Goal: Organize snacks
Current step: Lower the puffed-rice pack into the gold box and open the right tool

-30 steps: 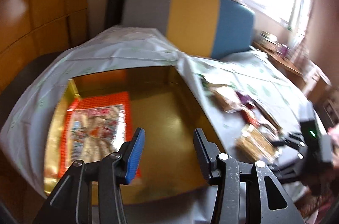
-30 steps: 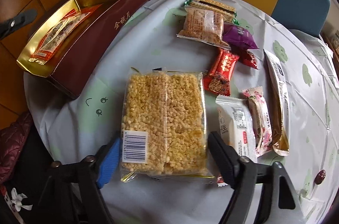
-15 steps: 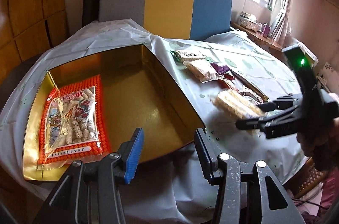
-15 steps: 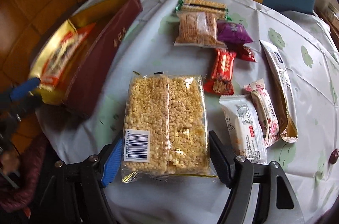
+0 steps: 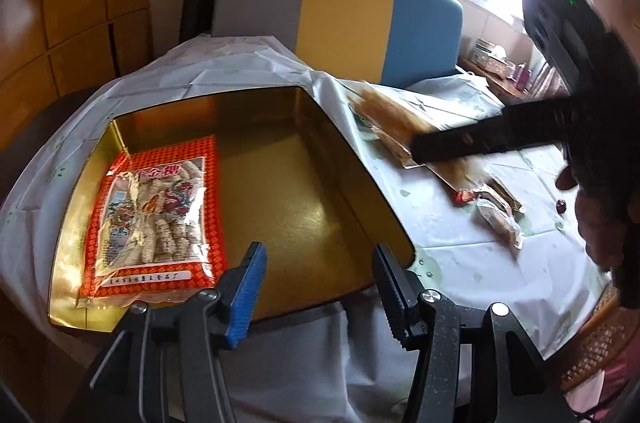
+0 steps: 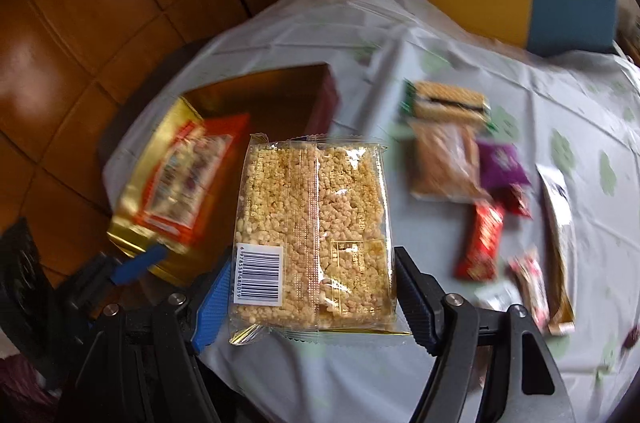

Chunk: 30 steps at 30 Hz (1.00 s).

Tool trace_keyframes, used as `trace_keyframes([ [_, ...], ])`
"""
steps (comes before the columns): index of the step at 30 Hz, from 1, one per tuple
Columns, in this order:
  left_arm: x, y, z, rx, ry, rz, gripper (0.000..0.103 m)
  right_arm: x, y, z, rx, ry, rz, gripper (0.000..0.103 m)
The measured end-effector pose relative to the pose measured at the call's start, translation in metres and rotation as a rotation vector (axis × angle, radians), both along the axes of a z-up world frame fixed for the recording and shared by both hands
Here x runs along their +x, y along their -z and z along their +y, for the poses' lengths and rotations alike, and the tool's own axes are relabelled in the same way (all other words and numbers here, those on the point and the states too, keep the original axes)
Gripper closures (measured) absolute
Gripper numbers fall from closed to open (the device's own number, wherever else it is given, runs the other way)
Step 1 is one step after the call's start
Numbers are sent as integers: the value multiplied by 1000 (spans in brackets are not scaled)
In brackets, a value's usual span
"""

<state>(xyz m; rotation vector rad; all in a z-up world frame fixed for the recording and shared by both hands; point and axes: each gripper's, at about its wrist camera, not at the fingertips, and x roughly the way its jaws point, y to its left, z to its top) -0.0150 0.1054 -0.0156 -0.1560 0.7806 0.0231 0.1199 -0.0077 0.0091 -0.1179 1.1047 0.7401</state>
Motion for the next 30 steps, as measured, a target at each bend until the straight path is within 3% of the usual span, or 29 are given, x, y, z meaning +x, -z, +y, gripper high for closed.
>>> trace_keyframes([
  [9, 3, 5, 15, -26, -53, 19, 47, 24, -1, 74, -7, -64, 25, 28],
  [18, 5, 9, 28, -49, -103, 35, 47, 48, 13, 125, -63, -2, -34, 26],
  [30, 5, 9, 22, -35, -98, 38, 47, 35, 3, 92, -14, 19, -105, 26],
])
